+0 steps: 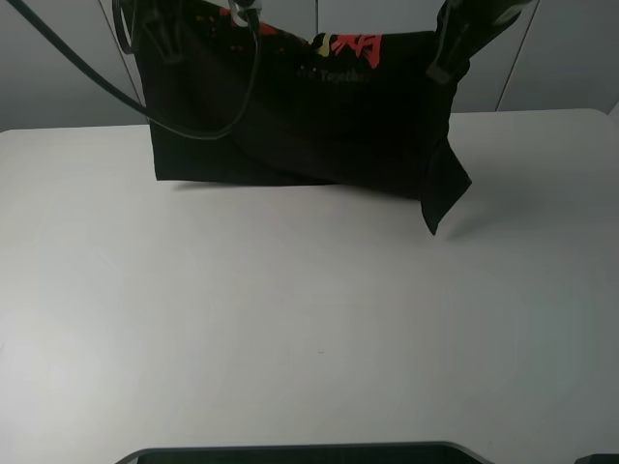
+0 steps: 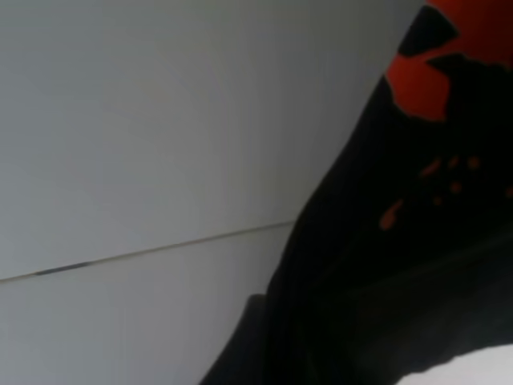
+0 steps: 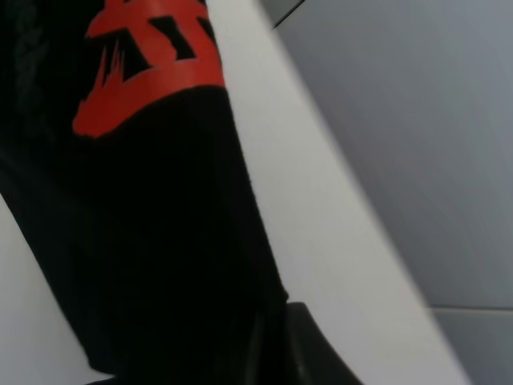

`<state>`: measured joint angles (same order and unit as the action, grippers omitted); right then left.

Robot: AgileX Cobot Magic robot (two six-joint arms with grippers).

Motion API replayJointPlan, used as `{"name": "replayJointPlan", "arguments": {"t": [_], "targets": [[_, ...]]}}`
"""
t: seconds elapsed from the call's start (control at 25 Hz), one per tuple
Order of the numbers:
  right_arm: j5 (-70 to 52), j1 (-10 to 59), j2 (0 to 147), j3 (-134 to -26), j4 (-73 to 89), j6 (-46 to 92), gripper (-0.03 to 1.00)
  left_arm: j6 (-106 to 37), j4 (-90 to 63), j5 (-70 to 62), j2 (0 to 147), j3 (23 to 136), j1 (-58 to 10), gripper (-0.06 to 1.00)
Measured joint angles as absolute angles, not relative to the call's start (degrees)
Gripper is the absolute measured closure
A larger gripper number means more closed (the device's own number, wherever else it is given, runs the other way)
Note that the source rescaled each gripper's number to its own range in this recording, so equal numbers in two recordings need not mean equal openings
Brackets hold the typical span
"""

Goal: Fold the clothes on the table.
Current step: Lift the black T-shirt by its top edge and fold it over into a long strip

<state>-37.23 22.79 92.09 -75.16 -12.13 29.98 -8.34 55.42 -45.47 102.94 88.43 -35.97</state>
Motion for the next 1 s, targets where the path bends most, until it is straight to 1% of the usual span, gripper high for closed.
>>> {"name": "replayJointPlan", "arguments": {"t": [0.08, 0.2, 0.32, 0.44, 0.6, 0.72, 0.8, 1.0], "targets": [[-37.4, 22.8, 92.1, -78.0, -13.1, 29.8, 0.94, -7.4, 57.9, -45.5, 102.9, 89.9, -36.0, 0.94], [-38.9, 22.8, 92.1, -80.2, -14.5, 28.9, 0.94, -2.2, 61.2, -46.2, 102.9, 91.1, -36.0, 0.94], [-42.7, 22.8, 92.0, -80.3, -15.6, 26.8, 0.94, -0.4, 59.4, -49.2, 102.9, 91.3, -36.0, 0.94], [-49.1, 22.8, 92.0, -80.3, -14.9, 25.9, 0.94, -6.3, 49.2, -54.9, 102.9, 91.4, -36.0, 0.94], [-61.3, 22.8, 92.0, -80.3, -9.6, 27.0, 0.94, -24.8, 24.6, -66.8, 102.9, 91.2, -36.0, 0.94], [-68.0, 22.8, 92.0, -79.6, -3.9, 28.5, 0.94, -31.0, 10.5, -69.0, 102.9, 88.0, -36.0, 0.94], [-69.3, 22.8, 92.0, -77.7, 0.0, 29.7, 0.94, -33.3, 6.4, -69.3, 102.9, 84.8, -36.0, 0.94], [-69.2, 22.8, 92.0, -67.7, 3.7, 32.2, 0.94, -35.5, 7.9, -69.5, 103.1, 75.0, -36.0, 0.94]]}}
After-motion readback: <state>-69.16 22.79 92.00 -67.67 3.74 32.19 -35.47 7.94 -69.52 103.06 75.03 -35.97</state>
